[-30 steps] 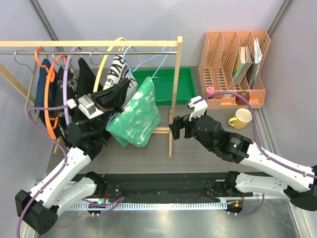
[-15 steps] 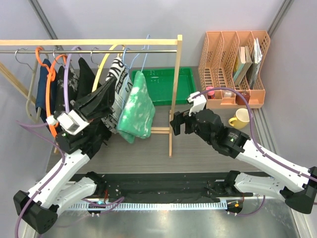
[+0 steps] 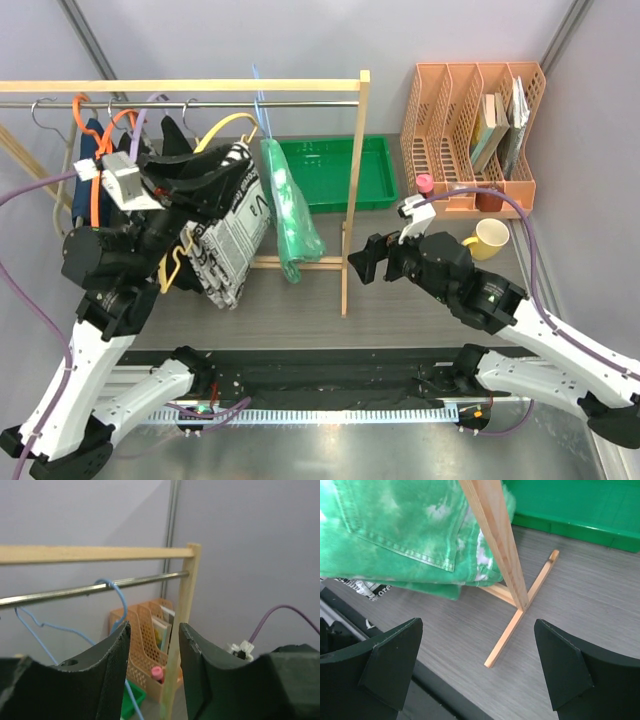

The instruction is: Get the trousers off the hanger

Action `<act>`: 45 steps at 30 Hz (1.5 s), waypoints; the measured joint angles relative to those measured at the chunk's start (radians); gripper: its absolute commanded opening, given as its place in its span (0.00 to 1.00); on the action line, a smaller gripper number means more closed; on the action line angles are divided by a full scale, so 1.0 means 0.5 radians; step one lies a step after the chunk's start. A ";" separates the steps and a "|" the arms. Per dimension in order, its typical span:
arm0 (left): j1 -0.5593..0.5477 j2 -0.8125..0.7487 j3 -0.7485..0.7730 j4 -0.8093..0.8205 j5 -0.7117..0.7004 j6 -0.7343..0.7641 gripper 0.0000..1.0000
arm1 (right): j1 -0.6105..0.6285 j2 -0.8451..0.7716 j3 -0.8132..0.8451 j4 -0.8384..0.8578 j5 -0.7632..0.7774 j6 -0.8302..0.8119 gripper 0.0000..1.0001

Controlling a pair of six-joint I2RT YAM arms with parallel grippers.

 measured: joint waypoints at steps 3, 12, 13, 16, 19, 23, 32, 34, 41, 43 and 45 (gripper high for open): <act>0.000 -0.011 0.021 -0.346 -0.014 -0.043 0.61 | 0.000 -0.070 -0.012 -0.045 -0.032 0.066 1.00; 0.000 0.207 0.108 -1.038 -0.103 -0.190 0.80 | 0.000 -0.312 -0.016 -0.121 -0.098 0.213 0.99; 0.000 0.251 0.121 -1.074 -0.102 -0.218 0.81 | 0.000 -0.323 -0.017 -0.129 -0.103 0.224 1.00; 0.000 0.385 0.201 -1.160 -0.117 -0.263 0.79 | 0.000 -0.354 -0.020 -0.151 -0.117 0.256 1.00; 0.009 0.491 0.317 -1.232 -0.156 -0.287 0.74 | 0.000 -0.367 -0.022 -0.175 -0.123 0.277 1.00; 0.030 0.522 0.356 -1.233 -0.150 -0.330 0.63 | 0.000 -0.375 -0.022 -0.184 -0.123 0.282 0.99; 0.049 0.515 0.356 -1.224 -0.056 -0.443 0.44 | 0.000 -0.373 -0.022 -0.232 -0.121 0.285 1.00; 0.050 0.505 0.356 -1.215 -0.020 -0.472 0.42 | 0.000 -0.373 -0.022 -0.240 -0.122 0.286 1.00; 0.053 0.413 0.289 -1.040 0.103 -0.592 0.35 | 0.000 -0.364 -0.026 -0.242 -0.123 0.285 1.00; 0.053 0.398 0.255 -0.983 0.137 -0.609 0.29 | 0.000 -0.352 -0.025 -0.245 -0.123 0.283 1.00; 0.057 0.418 0.249 -0.951 0.170 -0.636 0.23 | 0.000 -0.340 -0.025 -0.256 -0.124 0.282 1.00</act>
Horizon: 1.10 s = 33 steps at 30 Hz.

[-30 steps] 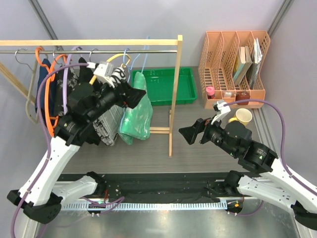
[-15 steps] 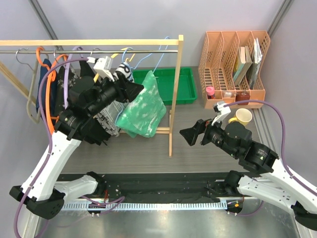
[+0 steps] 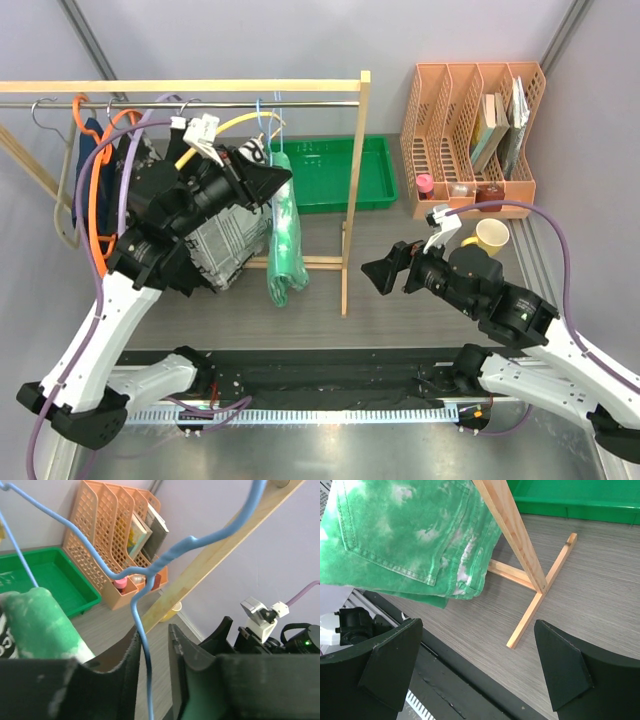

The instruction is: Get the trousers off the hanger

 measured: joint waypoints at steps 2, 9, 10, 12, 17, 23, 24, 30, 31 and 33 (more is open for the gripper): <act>0.011 0.043 0.000 0.043 0.054 -0.017 0.20 | 0.000 0.002 0.001 -0.011 0.000 -0.001 1.00; 0.062 0.190 0.000 0.178 0.179 -0.113 0.00 | 0.000 0.005 0.001 -0.029 0.002 0.002 1.00; 0.067 0.193 0.000 0.186 0.185 -0.114 0.00 | 0.000 0.005 0.001 -0.029 0.002 0.002 1.00; 0.075 0.191 -0.026 0.240 0.197 -0.111 0.00 | 0.000 0.005 0.001 -0.029 0.001 0.002 1.00; 0.076 0.121 -0.227 0.521 0.178 -0.084 0.00 | 0.000 0.014 0.001 -0.029 0.002 0.001 1.00; 0.082 -0.017 -0.482 0.873 0.097 0.083 0.00 | 0.000 0.033 0.001 -0.031 0.007 -0.005 1.00; 0.083 -0.033 -0.520 0.932 0.082 0.120 0.00 | 0.000 0.041 0.001 -0.031 0.011 -0.007 1.00; 0.084 -0.040 -0.630 1.170 0.021 0.323 0.00 | 0.000 0.110 0.002 -0.034 0.025 -0.024 1.00; 0.083 -0.037 -0.640 1.199 0.014 0.340 0.00 | 0.000 0.126 0.004 -0.034 0.027 -0.029 1.00; 0.083 -0.021 -0.668 1.296 -0.003 0.375 0.00 | 0.000 0.153 0.005 -0.034 0.029 -0.037 1.00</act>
